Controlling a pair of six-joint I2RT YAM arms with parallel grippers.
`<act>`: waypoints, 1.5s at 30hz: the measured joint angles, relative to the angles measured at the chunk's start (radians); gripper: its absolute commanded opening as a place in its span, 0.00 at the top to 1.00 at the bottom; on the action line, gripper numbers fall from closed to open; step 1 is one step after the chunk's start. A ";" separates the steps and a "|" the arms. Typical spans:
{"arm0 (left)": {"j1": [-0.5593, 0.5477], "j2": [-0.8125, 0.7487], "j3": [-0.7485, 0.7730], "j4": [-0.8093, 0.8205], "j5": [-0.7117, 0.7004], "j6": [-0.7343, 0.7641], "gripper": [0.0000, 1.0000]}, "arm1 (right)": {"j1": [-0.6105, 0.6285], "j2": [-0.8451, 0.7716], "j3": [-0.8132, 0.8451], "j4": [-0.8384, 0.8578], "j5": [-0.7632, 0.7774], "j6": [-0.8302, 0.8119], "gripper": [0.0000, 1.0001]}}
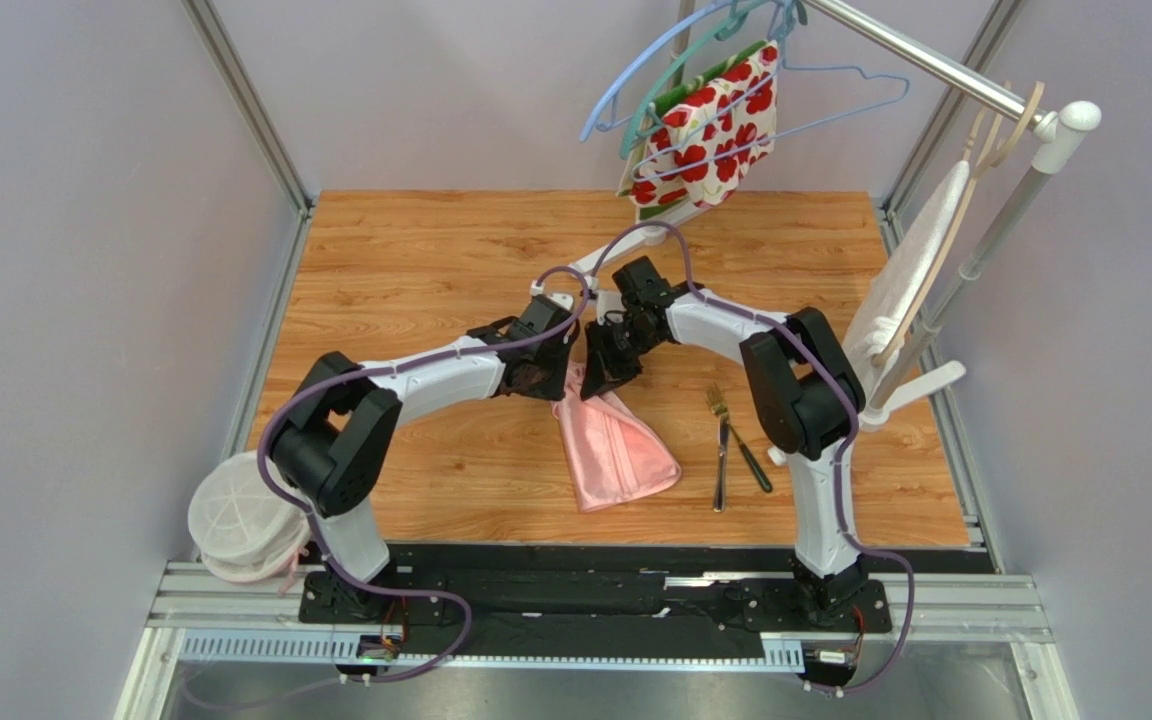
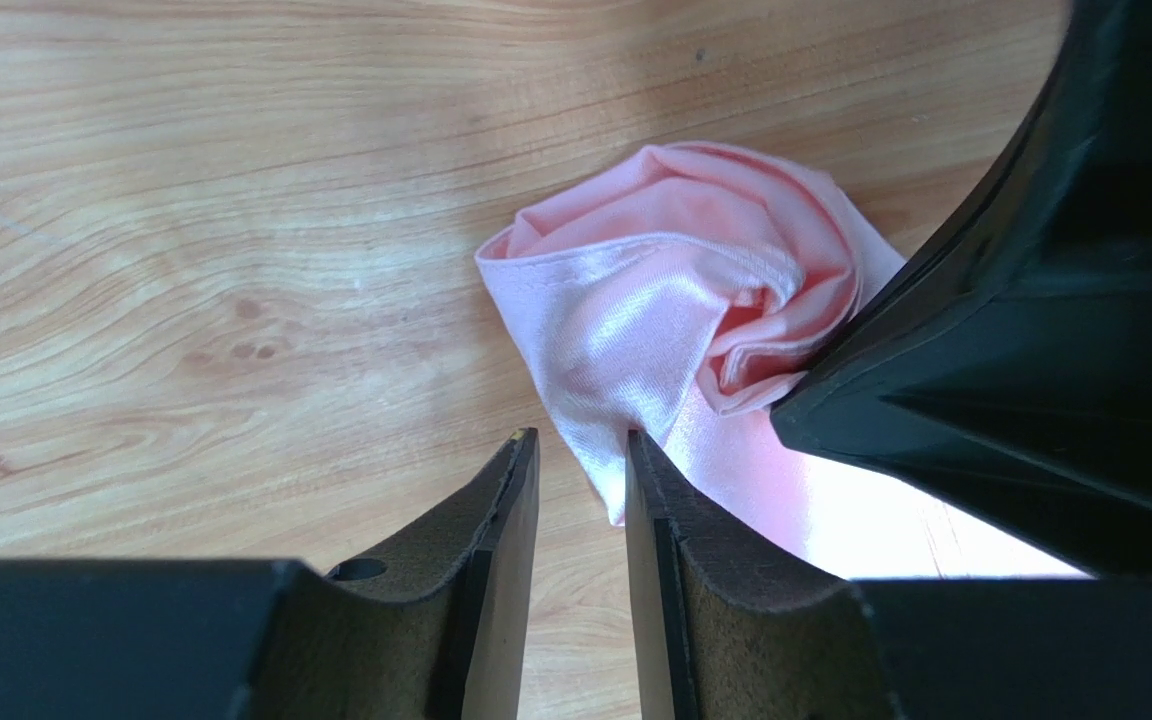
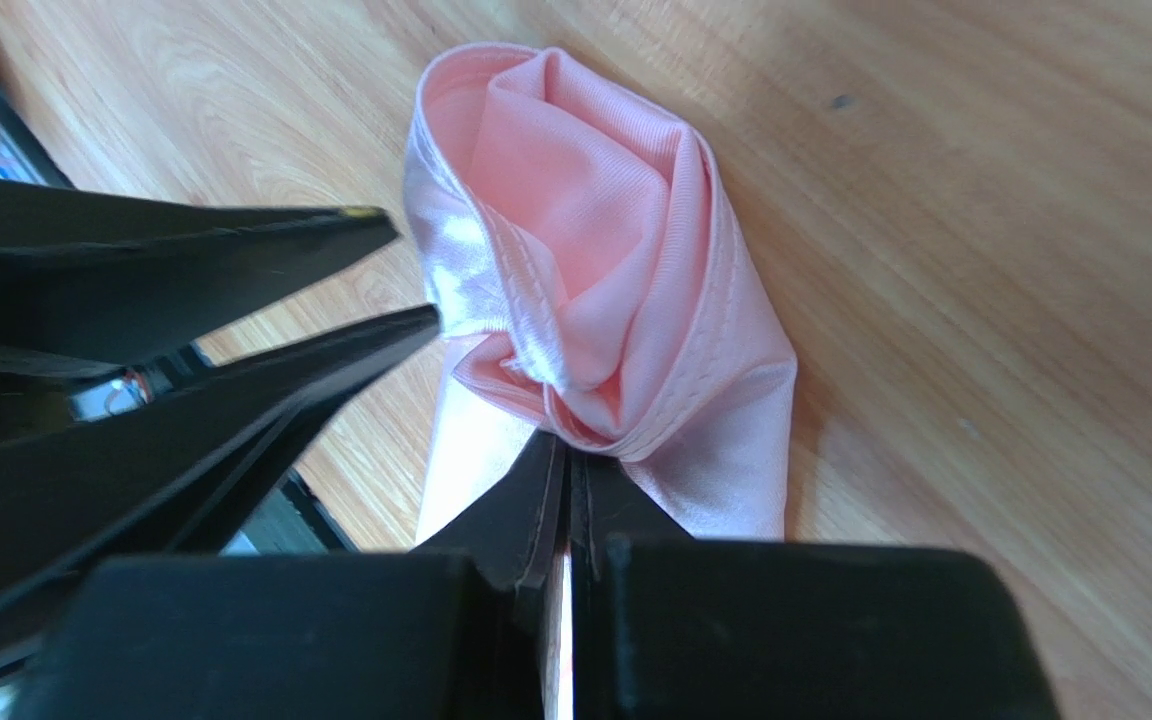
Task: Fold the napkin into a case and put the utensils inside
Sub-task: Stuff the 2/3 rectangle-folded napkin into the folded napkin.
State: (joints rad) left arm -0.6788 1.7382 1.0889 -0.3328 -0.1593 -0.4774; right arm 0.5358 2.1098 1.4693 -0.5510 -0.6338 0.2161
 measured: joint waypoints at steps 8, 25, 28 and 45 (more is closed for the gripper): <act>-0.016 0.037 0.048 -0.018 0.005 0.018 0.63 | -0.029 -0.023 -0.021 0.042 -0.045 0.045 1.00; -0.019 0.039 0.079 -0.024 0.027 0.018 0.63 | -0.152 -0.101 -0.133 0.215 -0.101 0.230 1.00; -0.019 0.039 0.089 -0.025 0.034 0.019 0.64 | -0.152 -0.101 -0.137 0.230 -0.109 0.243 1.00; -0.022 0.137 0.200 -0.014 0.106 -0.008 1.00 | -0.159 -0.101 -0.147 0.254 -0.129 0.263 1.00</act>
State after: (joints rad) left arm -0.7010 1.8755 1.2884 -0.3470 -0.0528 -0.4850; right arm 0.3767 2.0087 1.3220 -0.2974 -0.7628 0.4793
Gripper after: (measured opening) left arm 0.008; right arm 0.011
